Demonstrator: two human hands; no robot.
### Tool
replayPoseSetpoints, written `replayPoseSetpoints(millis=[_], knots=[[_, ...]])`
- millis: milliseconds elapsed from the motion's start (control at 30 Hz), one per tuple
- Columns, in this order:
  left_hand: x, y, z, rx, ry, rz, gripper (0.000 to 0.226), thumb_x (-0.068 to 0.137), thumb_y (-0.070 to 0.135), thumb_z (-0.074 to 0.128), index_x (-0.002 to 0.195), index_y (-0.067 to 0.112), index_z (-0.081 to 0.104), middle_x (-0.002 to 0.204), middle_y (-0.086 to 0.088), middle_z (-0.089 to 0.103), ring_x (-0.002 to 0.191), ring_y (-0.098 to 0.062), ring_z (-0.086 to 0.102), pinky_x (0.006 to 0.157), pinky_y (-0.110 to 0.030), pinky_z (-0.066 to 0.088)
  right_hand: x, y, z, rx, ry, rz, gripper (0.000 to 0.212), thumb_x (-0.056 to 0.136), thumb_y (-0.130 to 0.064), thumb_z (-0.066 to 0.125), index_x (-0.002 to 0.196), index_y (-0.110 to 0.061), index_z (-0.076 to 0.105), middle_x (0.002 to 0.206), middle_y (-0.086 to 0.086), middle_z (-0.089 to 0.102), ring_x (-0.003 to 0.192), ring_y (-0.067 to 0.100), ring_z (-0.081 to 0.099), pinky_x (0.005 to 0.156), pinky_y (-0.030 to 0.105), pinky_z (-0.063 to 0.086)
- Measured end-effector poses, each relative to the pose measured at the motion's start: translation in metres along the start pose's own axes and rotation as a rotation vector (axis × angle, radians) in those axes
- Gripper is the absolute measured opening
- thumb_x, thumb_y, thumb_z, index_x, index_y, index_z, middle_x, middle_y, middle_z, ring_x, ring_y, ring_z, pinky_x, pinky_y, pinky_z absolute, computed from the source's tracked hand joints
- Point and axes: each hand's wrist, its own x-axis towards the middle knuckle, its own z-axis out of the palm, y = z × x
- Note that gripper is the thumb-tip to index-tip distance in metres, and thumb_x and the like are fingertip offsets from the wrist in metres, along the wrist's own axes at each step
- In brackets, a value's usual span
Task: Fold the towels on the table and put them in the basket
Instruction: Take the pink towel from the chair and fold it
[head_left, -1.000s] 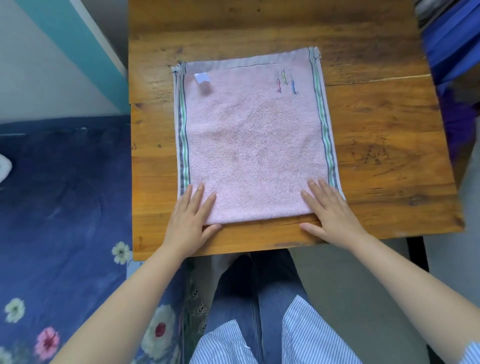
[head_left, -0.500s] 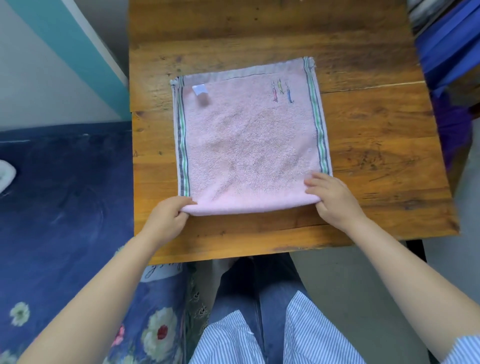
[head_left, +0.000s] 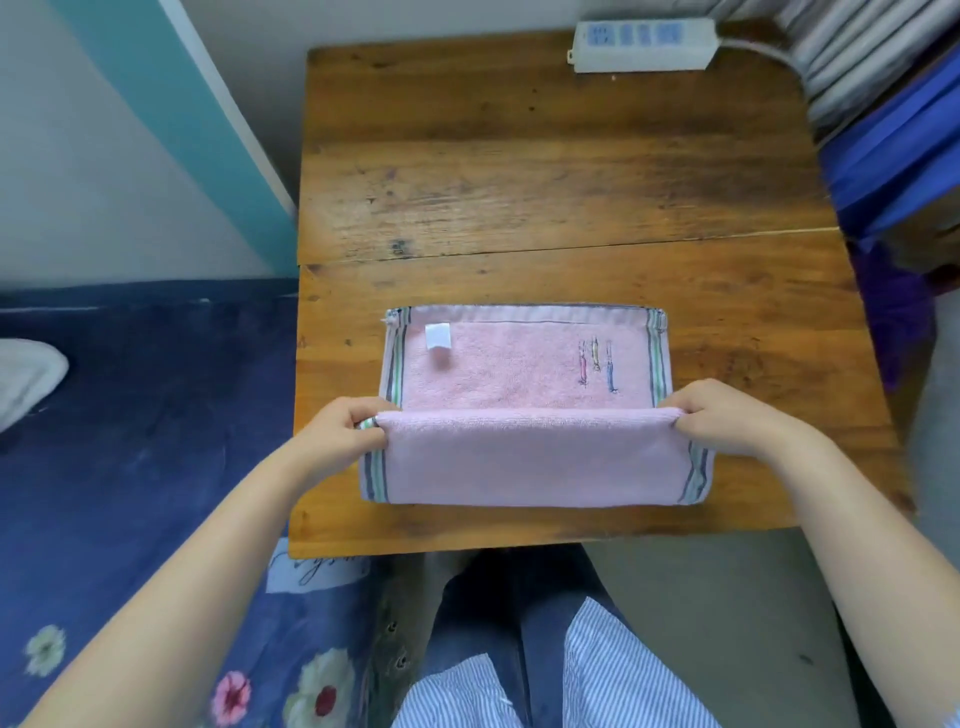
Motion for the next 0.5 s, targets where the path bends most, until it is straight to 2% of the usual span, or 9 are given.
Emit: replayPoseSetpoints(millis=[33, 100, 167, 267, 333, 433, 500], knots=[[0.004, 0.007, -0.002, -0.050, 0.049, 0.050, 0.024, 0.061, 0.014, 0.045, 0.073, 0.015, 0.066, 0.067, 0.018, 0.065, 0.068, 0.006, 0.059, 0.063, -0.007, 0.044, 0.001, 0.001, -0.004, 0.025, 0.078, -0.031, 0.027, 0.077, 0.009, 0.034, 0.055, -0.007, 0.035, 0.059, 0.010, 0.032, 0.058, 0.018, 0.026, 0.054, 0.030, 0.012], [0.015, 0.021, -0.005, -0.146, 0.094, 0.119, 0.024, 0.061, 0.012, 0.046, 0.070, 0.021, 0.066, 0.062, 0.023, 0.066, 0.063, 0.011, 0.059, 0.058, -0.001, 0.043, 0.007, 0.000, -0.013, 0.088, 0.220, -0.102, 0.022, 0.076, 0.003, 0.036, 0.056, -0.006, 0.037, 0.060, 0.012, 0.035, 0.060, 0.020, 0.028, 0.054, 0.031, 0.014], [0.032, 0.029, -0.008, -0.271, 0.145, 0.131, 0.023, 0.060, 0.010, 0.046, 0.059, 0.021, 0.067, 0.054, 0.016, 0.064, 0.054, 0.006, 0.057, 0.052, -0.006, 0.044, 0.014, -0.001, -0.022, 0.139, 0.323, -0.161, 0.021, 0.073, 0.000, 0.038, 0.053, -0.007, 0.035, 0.058, 0.011, 0.035, 0.059, 0.020, 0.028, 0.055, 0.031, 0.016], [0.053, 0.033, -0.016, -0.447, 0.256, 0.083, 0.009, 0.064, 0.006, 0.048, 0.062, 0.009, 0.055, 0.046, 0.009, 0.057, 0.047, -0.006, 0.053, 0.045, -0.013, 0.040, 0.026, -0.003, -0.035, 0.148, 0.402, -0.189, 0.018, 0.066, -0.009, 0.037, 0.055, 0.002, 0.044, 0.059, 0.017, 0.042, 0.061, 0.020, 0.034, 0.056, 0.031, 0.020], [0.066, 0.033, -0.020, -0.486, 0.344, 0.028, 0.020, 0.080, 0.000, 0.049, 0.062, 0.009, 0.048, 0.041, 0.009, 0.050, 0.046, -0.012, 0.044, 0.041, -0.015, 0.033, 0.036, -0.002, -0.042, 0.139, 0.444, -0.155, 0.021, 0.076, -0.002, 0.041, 0.064, 0.011, 0.052, 0.066, 0.026, 0.051, 0.066, 0.022, 0.040, 0.057, 0.030, 0.024], [0.081, 0.033, -0.021, -0.444, 0.435, -0.059, 0.032, 0.093, 0.001, 0.038, 0.064, 0.012, 0.047, 0.051, 0.000, 0.048, 0.038, -0.006, 0.045, 0.038, -0.015, 0.032, 0.049, -0.004, -0.049, 0.135, 0.490, -0.130, 0.019, 0.081, 0.008, 0.042, 0.074, 0.007, 0.060, 0.075, 0.021, 0.058, 0.074, 0.026, 0.047, 0.058, 0.028, 0.030], [0.092, 0.030, -0.020, -0.363, 0.488, -0.082, 0.031, 0.095, 0.005, 0.038, 0.066, 0.013, 0.047, 0.060, -0.004, 0.044, 0.049, -0.011, 0.044, 0.048, -0.022, 0.032, 0.059, -0.006, -0.051, 0.160, 0.527, -0.094, 0.021, 0.083, 0.006, 0.042, 0.078, 0.002, 0.061, 0.078, 0.015, 0.058, 0.076, 0.024, 0.048, 0.058, 0.027, 0.032]])
